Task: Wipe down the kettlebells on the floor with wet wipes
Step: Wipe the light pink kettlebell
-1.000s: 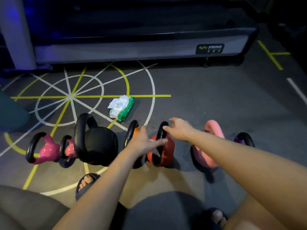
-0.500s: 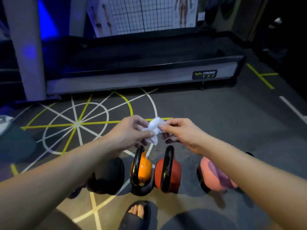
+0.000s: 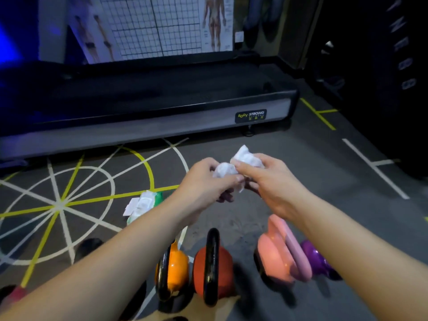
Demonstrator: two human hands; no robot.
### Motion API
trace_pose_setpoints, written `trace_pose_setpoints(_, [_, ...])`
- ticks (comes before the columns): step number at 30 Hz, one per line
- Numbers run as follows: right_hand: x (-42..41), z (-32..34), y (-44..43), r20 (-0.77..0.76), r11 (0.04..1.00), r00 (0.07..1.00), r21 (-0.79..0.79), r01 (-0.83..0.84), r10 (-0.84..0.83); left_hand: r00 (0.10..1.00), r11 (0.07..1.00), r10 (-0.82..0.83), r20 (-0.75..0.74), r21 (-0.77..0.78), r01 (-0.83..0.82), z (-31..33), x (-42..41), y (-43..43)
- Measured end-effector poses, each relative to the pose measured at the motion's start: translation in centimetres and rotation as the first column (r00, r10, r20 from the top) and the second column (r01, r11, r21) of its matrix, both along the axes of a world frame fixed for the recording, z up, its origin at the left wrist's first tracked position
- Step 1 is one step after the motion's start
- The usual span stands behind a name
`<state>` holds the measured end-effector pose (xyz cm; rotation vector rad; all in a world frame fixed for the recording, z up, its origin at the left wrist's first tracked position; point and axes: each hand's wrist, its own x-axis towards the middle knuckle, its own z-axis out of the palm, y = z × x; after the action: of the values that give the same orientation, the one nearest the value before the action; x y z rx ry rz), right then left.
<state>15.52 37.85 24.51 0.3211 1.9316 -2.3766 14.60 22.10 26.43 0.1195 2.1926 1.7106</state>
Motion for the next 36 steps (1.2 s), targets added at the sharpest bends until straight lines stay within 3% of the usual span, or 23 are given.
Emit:
trace_pose_setpoints(2, [-0.4,0.3,1.1,-0.046,0.986,0.994,0.132,0.100,-0.095,0.998,0.998,-0.052,0.045,0.042,0.050,0.3,-1.0,1.0])
trace_pose_setpoints(5, [-0.7,1.1,3.1,-0.112,0.893,0.981,0.407,0.193,-0.161,0.990,0.991,-0.123,0.076,0.067,0.118,0.5,-2.5,2.6])
trace_pose_setpoints(10, [0.7,1.2,5.5,-0.223,0.697,0.924,0.608,0.381,-0.310,0.995,0.996,-0.091,0.042,0.029,0.089,-1.1,-4.1,6.4])
trace_pose_setpoints(14, [2.4,1.3,6.0,-0.321,0.578,0.884,0.670,0.466,-0.341,0.979,0.971,-0.158,0.126,0.202,0.130,-1.0,-3.3,8.5])
trace_pose_setpoints(17, [3.8,0.7,6.0,-0.378,0.511,0.875,0.711,0.483,-0.301,0.964,0.955,-0.184,0.192,0.268,0.129,-1.4,-3.0,9.1])
trace_pose_setpoints(21, [5.8,-0.7,5.4,-0.418,0.403,0.904,0.815,0.416,-0.089,0.917,0.924,-0.184,0.353,0.379,0.040,-2.0,-3.3,9.8])
trace_pose_setpoints(25, [8.1,-1.7,4.4,-0.385,0.305,0.919,0.888,0.345,0.084,0.860,0.905,-0.291,0.418,0.413,0.106,-2.5,-3.3,10.6])
trace_pose_setpoints(28, [9.1,-1.6,4.6,-0.336,0.367,0.942,0.877,0.310,0.006,0.832,0.871,-0.427,0.354,0.410,0.272,-2.9,-2.7,10.7])
trace_pose_setpoints(30, [9.2,-0.9,5.2,-0.272,0.561,0.950,0.767,0.311,-0.155,0.817,0.850,-0.480,0.319,0.400,0.343,-3.1,-2.3,10.5])
trace_pose_setpoints(32, [9.2,-0.3,6.1,-0.254,0.766,0.921,0.513,0.387,-0.295,0.816,0.848,-0.482,0.320,0.403,0.343,-3.5,-2.3,10.4])
trace_pose_setpoints(34, [9.4,-0.3,6.8,-0.261,0.781,0.893,0.435,0.447,-0.366,0.810,0.840,-0.494,0.316,0.414,0.351,-3.8,-2.2,10.3])
trace_pose_setpoints(36, [9.2,-1.1,6.9,-0.198,0.721,0.917,0.570,0.395,-0.346,0.817,0.843,-0.499,0.289,0.379,0.381,-4.4,-2.0,10.1])
